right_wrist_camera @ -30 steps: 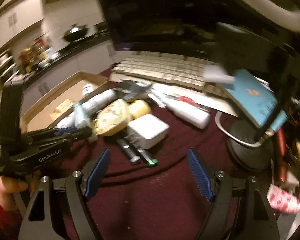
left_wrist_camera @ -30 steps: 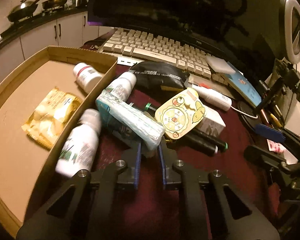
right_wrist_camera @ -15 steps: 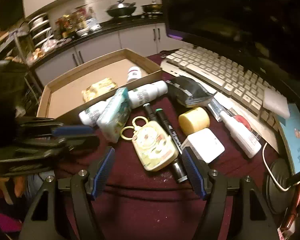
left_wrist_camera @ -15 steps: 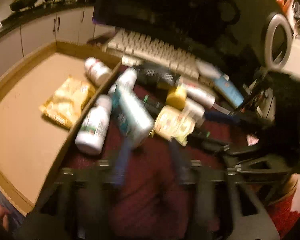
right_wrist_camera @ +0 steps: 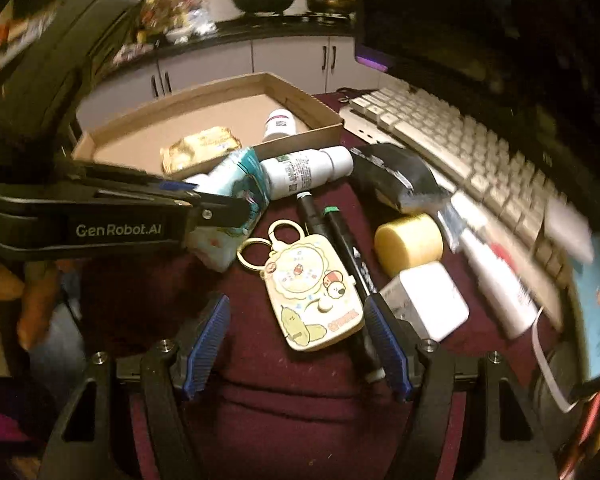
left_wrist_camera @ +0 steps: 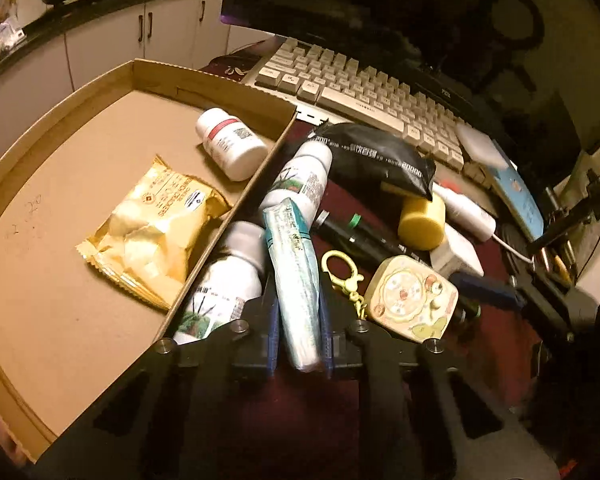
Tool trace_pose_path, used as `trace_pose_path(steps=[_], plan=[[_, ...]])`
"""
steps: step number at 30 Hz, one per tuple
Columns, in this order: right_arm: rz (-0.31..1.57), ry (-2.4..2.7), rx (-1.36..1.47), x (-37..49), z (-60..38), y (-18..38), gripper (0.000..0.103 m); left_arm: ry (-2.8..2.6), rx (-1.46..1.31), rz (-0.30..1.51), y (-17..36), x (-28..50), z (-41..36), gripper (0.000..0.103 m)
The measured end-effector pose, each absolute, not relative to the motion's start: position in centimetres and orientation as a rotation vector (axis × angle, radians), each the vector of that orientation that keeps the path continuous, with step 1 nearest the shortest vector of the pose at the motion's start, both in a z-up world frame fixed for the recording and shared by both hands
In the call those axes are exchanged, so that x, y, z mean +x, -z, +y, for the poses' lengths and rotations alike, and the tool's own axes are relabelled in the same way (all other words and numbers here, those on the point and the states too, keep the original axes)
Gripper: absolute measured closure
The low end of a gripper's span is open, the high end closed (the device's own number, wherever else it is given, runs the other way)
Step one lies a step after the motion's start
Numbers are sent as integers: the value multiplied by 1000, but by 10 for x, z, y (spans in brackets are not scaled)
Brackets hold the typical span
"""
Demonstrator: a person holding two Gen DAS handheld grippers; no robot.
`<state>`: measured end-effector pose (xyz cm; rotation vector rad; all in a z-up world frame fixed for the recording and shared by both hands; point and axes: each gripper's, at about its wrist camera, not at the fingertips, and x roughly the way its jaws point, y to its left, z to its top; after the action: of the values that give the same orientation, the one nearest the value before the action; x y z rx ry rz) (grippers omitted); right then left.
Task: Organize objects
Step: 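Grasp the white-green tube with the left gripper while the right gripper grasps the cartoon case, then carry the tube and cartoon case into the cardboard tray with both grippers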
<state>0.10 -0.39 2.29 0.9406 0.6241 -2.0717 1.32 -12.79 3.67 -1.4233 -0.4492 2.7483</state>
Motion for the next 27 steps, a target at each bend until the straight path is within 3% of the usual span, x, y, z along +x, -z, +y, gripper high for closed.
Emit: trace_pose_path(steps=[1,4,7,19,27], plan=[[664,2073,932,1,-9,-20,33,-2741,-1421,-452,-36,15,-129,89],[779,2078,920,1,-22,-9,47,-2719,-1419,-433,-38,18,-131,89],[779,2089,912,-7,-24,-5,53,-2692,-1413,-438,-37,19,-133,90],[483,2123,850,-2,9,-39,55,-2699,-1364,-466,-54,38,-126,90],[403,2142,692,26,18,-81,55,-2750,-1235,-445,-94,55,-120,90]])
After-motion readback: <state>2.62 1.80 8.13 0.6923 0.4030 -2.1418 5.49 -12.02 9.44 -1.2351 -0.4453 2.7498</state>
